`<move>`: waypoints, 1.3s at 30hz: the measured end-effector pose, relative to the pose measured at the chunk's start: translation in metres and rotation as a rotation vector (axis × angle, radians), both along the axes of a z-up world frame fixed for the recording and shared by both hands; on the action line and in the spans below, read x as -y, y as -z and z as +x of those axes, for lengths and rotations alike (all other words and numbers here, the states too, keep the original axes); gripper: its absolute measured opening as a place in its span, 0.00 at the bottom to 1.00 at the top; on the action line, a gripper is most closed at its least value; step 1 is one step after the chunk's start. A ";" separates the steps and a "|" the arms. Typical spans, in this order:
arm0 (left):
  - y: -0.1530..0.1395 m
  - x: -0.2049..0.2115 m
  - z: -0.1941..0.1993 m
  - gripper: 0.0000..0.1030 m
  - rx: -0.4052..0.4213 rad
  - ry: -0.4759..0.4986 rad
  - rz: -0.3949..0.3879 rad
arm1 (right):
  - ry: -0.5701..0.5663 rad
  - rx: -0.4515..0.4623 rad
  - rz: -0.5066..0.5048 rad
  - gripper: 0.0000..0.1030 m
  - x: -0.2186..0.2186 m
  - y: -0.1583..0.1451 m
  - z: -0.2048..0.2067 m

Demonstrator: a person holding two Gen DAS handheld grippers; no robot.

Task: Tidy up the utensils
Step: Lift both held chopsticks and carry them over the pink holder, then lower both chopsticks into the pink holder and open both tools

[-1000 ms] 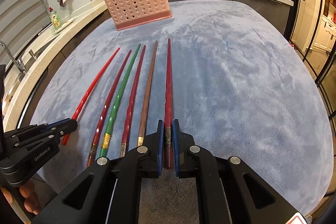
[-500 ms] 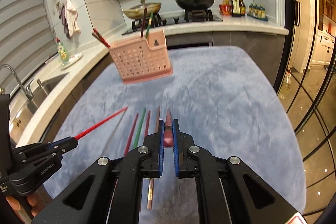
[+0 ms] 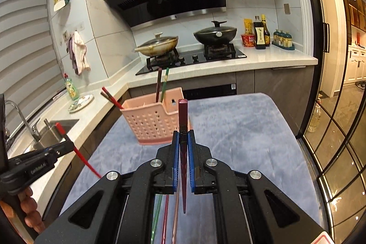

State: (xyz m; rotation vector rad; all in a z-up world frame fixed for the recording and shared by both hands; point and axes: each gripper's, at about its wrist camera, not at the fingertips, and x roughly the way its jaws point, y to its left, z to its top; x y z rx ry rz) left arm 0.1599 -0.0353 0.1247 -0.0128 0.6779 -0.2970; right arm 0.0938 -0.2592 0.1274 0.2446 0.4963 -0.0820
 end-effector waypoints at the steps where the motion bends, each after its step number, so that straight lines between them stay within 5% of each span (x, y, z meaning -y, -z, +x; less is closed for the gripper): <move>1: -0.007 -0.001 0.006 0.07 0.009 -0.003 -0.009 | 0.000 0.008 0.001 0.07 0.000 -0.003 0.003; 13: -0.104 -0.006 0.078 0.07 0.201 -0.091 -0.093 | -0.035 0.192 0.099 0.07 0.002 -0.080 0.089; 18: -0.123 -0.005 0.116 0.07 0.265 -0.120 -0.131 | -0.045 0.238 0.148 0.07 -0.003 -0.097 0.135; 27: -0.085 0.004 0.174 0.07 0.189 -0.120 -0.136 | -0.025 0.143 0.126 0.07 -0.014 -0.063 0.206; 39: -0.022 0.016 0.199 0.07 0.047 -0.087 -0.075 | -0.025 0.012 0.074 0.10 -0.026 -0.013 0.228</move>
